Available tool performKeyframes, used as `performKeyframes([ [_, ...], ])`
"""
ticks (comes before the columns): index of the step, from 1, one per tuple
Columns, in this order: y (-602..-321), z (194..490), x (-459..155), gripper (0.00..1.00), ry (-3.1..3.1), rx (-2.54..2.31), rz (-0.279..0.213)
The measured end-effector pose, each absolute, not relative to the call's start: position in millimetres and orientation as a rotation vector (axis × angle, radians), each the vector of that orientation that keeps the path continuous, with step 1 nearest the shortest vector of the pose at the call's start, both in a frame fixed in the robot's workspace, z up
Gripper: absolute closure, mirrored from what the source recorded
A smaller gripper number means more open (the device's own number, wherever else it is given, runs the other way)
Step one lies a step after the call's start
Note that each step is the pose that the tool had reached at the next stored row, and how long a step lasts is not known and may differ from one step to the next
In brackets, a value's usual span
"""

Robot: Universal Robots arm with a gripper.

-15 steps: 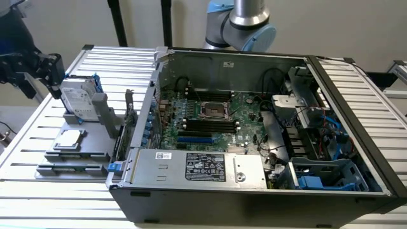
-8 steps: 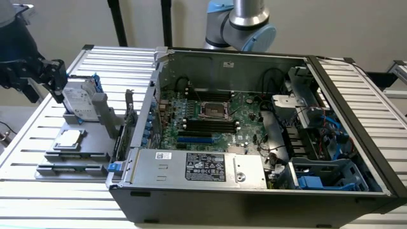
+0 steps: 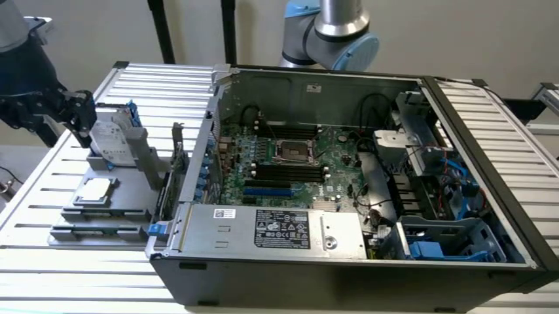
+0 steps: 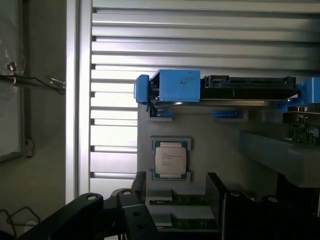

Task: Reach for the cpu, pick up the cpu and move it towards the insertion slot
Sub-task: 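Pick up the cpu and move it towards the insertion slot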

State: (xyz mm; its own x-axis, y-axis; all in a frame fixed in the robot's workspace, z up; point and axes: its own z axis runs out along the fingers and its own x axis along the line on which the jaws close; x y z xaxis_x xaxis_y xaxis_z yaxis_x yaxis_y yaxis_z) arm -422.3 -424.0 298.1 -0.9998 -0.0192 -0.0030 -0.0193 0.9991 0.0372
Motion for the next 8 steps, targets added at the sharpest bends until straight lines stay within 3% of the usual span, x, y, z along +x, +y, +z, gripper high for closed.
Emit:
performKeyframes([
  [8, -424.0, 283.5, -422.3, 0.40, 3.138, -0.030, 0.059],
])
